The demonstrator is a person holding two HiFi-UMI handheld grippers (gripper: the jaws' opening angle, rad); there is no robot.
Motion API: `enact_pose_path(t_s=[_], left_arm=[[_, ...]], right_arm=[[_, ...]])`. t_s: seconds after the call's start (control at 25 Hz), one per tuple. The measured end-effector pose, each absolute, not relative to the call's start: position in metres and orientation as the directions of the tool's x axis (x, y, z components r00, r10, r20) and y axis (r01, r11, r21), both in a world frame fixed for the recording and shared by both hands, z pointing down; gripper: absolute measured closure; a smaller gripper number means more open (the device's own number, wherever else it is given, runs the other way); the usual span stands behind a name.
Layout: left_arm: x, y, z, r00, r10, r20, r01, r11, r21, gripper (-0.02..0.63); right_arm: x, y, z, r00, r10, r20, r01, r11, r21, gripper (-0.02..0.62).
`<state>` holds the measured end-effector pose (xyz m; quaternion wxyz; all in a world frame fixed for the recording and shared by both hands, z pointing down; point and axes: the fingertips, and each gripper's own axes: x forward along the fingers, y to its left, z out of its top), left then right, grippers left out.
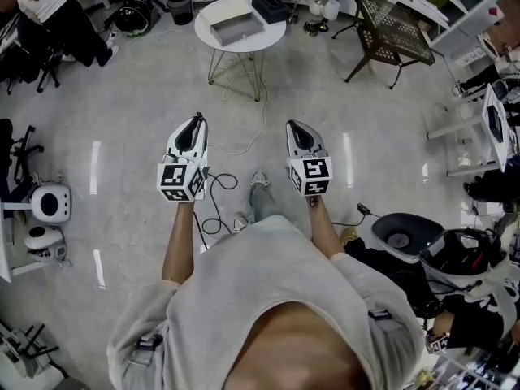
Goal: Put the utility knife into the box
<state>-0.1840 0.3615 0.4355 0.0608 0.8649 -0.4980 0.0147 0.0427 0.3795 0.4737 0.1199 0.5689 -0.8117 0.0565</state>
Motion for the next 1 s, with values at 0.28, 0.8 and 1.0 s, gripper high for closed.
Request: enact_pose_path(t_s=[0.28, 0.8, 1.0], left_arm=[[-0.186, 0.307, 0.441, 0.485, -0.87, 0.086, -0.874, -0.479, 0.082, 0.537], [-0.135, 0.155, 0.426, 0.473, -0.877, 0.081, -0.881, -0.469, 0.064, 0.537], [-0.118, 0.111, 0.428, 0.453, -0.888, 0.08, -0.891, -0.45, 0.053, 0.537]], right_arm=[[0.04, 0.32, 0.48, -0.341, -0.906, 0.25, -0.931, 0.363, 0.044, 0.565], [0.092, 0.166, 0.469, -0.351, -0.908, 0.226, -0.93, 0.367, 0.028, 0.565], [0.109, 0.12, 0.476, -0.375, -0.898, 0.231, -0.92, 0.391, 0.025, 0.565]])
